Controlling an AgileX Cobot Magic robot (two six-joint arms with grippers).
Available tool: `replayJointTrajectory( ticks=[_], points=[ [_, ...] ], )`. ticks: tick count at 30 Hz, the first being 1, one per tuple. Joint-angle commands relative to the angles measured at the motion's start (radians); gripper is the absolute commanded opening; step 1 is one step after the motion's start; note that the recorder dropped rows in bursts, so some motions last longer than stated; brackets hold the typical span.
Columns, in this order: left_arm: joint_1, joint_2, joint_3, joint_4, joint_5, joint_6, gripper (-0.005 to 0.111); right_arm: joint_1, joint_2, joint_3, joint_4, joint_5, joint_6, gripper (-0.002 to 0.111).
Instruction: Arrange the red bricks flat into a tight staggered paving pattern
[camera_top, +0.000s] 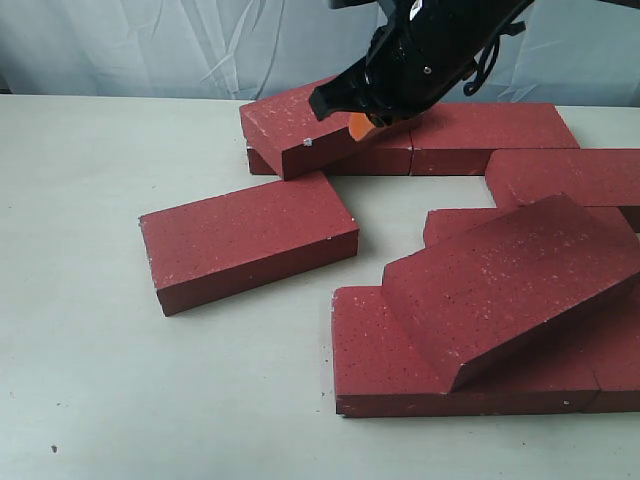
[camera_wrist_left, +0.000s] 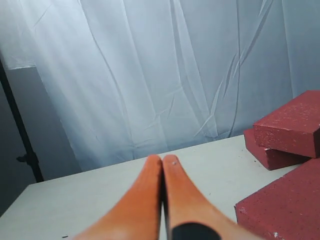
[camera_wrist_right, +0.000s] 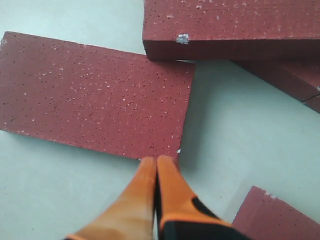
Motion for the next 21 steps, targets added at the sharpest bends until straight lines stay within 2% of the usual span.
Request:
replayJointTrajectory(
  ticks=[1,14,21],
  points=[
    [0.001,-0.006,0.005,0.01,-0.016,-0.005,0.0,0.0,-0.011,0.0,0.0,-0.009,-0.003,-0.001],
    [0.001,-0.006,0.005,0.01,-0.019,-0.009,0.0,0.0,-0.011,0.0,0.0,-0.007,-0.003,-0.001],
    [0.001,-0.006,0.005,0.012,-0.103,-0.009,0.0,0.0,-0.011,0.0,0.0,-0.007,-0.003,-0.001]
  ],
)
